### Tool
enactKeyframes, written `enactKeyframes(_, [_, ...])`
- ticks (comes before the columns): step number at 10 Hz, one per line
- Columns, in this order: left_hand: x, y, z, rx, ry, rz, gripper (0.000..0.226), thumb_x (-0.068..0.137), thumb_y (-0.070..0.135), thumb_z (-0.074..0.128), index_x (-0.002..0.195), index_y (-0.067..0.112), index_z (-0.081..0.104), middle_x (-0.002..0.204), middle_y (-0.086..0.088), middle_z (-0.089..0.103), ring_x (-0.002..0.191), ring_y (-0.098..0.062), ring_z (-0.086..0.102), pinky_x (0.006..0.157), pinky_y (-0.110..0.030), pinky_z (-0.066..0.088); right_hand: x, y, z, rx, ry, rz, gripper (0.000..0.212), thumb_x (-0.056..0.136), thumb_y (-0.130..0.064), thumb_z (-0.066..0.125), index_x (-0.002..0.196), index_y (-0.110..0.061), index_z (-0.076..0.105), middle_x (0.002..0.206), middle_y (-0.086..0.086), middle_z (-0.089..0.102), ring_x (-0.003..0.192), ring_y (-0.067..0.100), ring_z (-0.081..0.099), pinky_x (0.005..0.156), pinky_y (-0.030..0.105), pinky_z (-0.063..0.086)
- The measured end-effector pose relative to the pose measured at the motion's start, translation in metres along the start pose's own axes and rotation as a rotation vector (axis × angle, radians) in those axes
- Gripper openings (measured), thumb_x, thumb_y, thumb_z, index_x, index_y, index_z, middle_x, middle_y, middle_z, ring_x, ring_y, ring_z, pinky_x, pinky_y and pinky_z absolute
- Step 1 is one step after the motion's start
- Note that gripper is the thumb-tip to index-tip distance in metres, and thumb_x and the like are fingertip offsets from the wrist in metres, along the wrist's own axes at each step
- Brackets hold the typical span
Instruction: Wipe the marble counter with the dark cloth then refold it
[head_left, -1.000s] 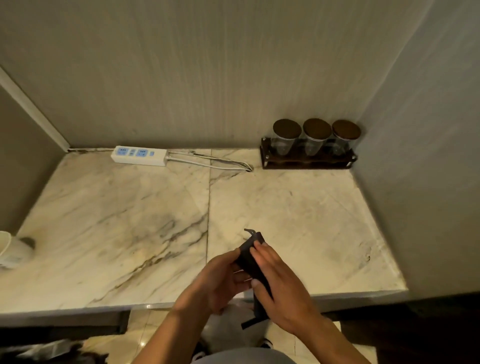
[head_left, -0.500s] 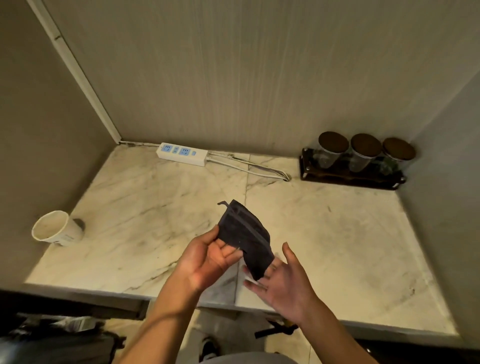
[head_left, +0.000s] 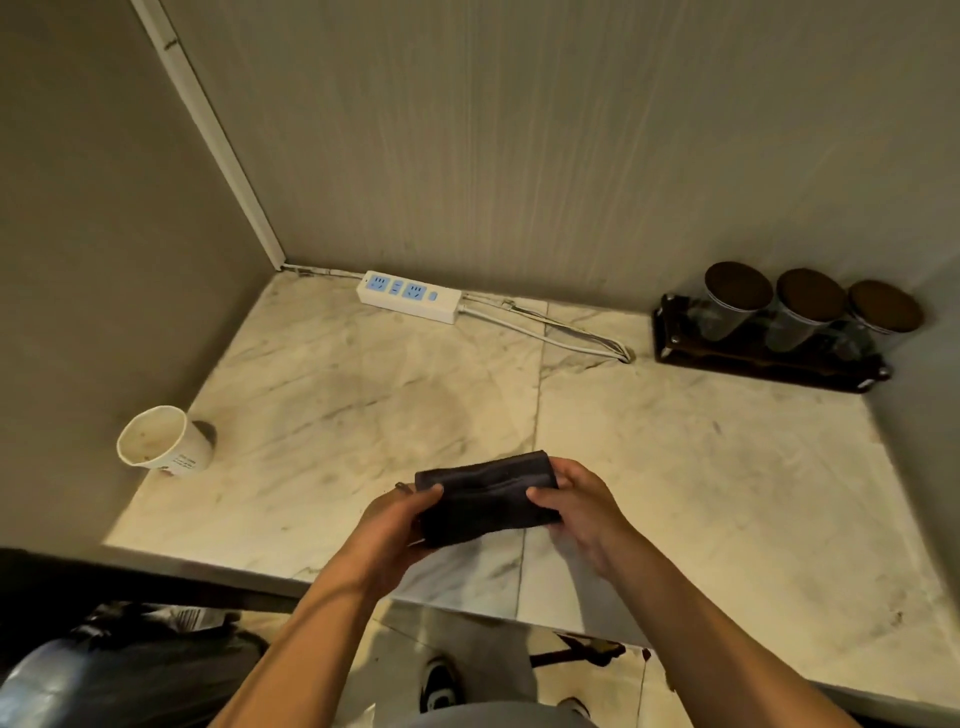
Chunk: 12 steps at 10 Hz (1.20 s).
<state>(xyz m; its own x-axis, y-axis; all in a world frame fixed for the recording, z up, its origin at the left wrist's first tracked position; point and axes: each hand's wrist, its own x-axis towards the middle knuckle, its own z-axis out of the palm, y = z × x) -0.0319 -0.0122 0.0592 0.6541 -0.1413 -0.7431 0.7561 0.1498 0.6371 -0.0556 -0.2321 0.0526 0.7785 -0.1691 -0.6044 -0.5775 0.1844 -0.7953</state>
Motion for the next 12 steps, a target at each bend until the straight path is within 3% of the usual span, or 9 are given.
enactKeyframes(2, [-0.001,-0.017,-0.01,0.173,0.05,-0.086,0.02,0.086,0.001,0.061,0.106,0.004,0.063,0.102,-0.023,0.07,0.086,-0.033,0.071,0.073,-0.039,0.059,0.028,-0.009,0.015,-0.435,0.025,-0.088,0.047,0.075,0.003,0.061,0.112,-0.025,0.061,0.103,-0.01,0.067,0.096,0.009,0.063,0.076,0.022,0.049])
enactKeyframes(4, [0.002,-0.031,-0.005,0.449,0.048,-0.122,0.014,0.085,0.002,0.063,0.098,-0.003,0.063,0.08,-0.021,0.069,0.061,-0.026,0.067,0.059,-0.032,0.058,0.048,-0.008,0.026,-0.7,0.064,-0.162,0.046,0.076,-0.001,0.064,0.115,-0.024,0.061,0.112,-0.006,0.064,0.097,0.01,0.057,0.076,0.017,0.04])
enactKeyframes(6, [0.006,-0.036,0.0,0.564,0.029,-0.152,0.011,0.085,0.01,0.065,0.088,0.0,0.062,0.063,-0.011,0.067,0.045,-0.017,0.058,0.049,-0.025,0.049,0.054,-0.004,0.028,-0.799,0.109,-0.244,0.039,0.079,-0.007,0.068,0.115,-0.023,0.063,0.113,-0.006,0.065,0.099,0.01,0.057,0.084,0.02,0.041])
enactKeyframes(10, [0.007,-0.037,0.001,0.829,0.059,-0.059,0.02,0.086,0.028,0.065,0.082,0.009,0.064,0.068,-0.005,0.072,0.043,-0.013,0.06,0.047,-0.021,0.049,0.057,-0.006,0.03,-0.889,0.106,-0.323,0.035,0.083,-0.016,0.067,0.117,-0.024,0.061,0.118,-0.005,0.063,0.105,0.012,0.057,0.087,0.02,0.041])
enactKeyframes(12, [0.003,-0.025,0.0,1.109,0.207,0.086,0.027,0.084,0.045,0.058,0.07,0.022,0.061,0.059,0.003,0.065,0.048,-0.01,0.061,0.049,-0.025,0.051,0.041,-0.011,0.017,-0.795,0.154,-0.406,0.028,0.091,-0.026,0.058,0.119,-0.02,0.061,0.12,-0.002,0.063,0.107,0.01,0.057,0.086,0.019,0.039])
